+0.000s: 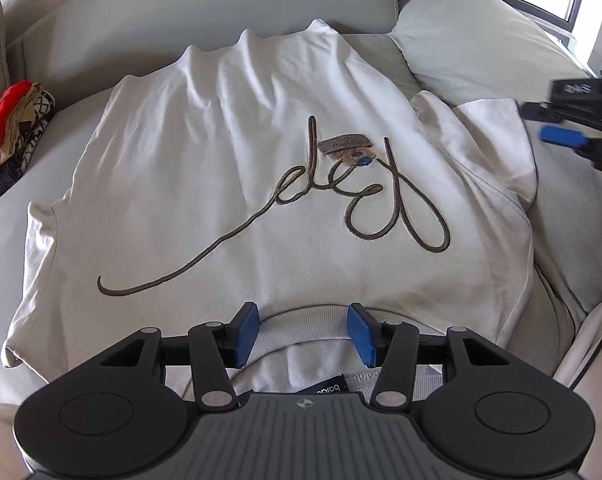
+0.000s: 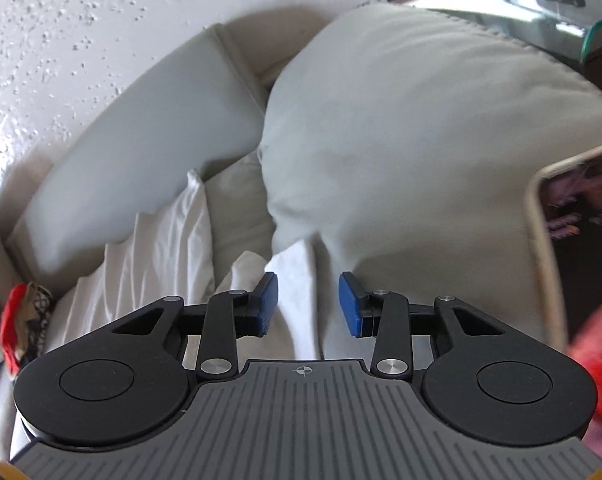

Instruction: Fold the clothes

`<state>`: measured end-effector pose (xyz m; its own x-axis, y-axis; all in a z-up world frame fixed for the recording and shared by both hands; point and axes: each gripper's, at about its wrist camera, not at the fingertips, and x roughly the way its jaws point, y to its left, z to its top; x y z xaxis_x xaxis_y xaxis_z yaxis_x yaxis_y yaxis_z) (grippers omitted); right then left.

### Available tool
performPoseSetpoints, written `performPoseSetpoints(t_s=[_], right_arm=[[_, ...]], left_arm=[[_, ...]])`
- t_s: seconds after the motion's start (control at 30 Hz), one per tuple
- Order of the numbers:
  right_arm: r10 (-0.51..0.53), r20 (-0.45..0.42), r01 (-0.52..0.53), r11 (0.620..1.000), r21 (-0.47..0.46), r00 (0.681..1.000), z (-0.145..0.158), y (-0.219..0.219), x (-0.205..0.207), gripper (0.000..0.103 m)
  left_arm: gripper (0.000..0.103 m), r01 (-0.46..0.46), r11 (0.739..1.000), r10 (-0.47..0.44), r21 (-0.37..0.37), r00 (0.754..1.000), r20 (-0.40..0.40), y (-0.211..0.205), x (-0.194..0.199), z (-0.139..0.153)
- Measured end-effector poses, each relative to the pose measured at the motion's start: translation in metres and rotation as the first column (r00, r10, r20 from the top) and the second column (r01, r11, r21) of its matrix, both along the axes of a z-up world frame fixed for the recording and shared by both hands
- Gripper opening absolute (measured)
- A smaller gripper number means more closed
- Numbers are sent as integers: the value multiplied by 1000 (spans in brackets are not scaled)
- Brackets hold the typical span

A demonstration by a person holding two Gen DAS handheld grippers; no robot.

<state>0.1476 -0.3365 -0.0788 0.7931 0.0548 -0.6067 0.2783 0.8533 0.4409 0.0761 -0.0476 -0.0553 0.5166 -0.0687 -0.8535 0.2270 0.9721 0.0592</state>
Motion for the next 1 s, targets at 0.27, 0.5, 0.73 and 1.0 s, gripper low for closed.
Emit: performPoseSetpoints(t_s=[0.27, 0.5, 0.73, 1.0], right_arm=[[60, -7, -61, 990, -130, 998, -11, 16, 22, 1], [-90, 51, 101, 951, -293, 995, 2, 25, -2, 0], [-171, -8, 154, 906, -394, 985, -2, 29, -4, 1], [-123, 136, 156, 951, -268, 983, 37, 37, -25, 34]], left_arm=[[50, 0, 999, -1, -36, 1000, -14, 7, 1, 2], [49, 6, 998, -7, -60, 1000, -11, 10, -3, 2], [49, 16, 998, -16, -61, 1000, -9, 9, -6, 2], [49, 1, 997, -1, -73, 1000, -4, 14, -9, 7]])
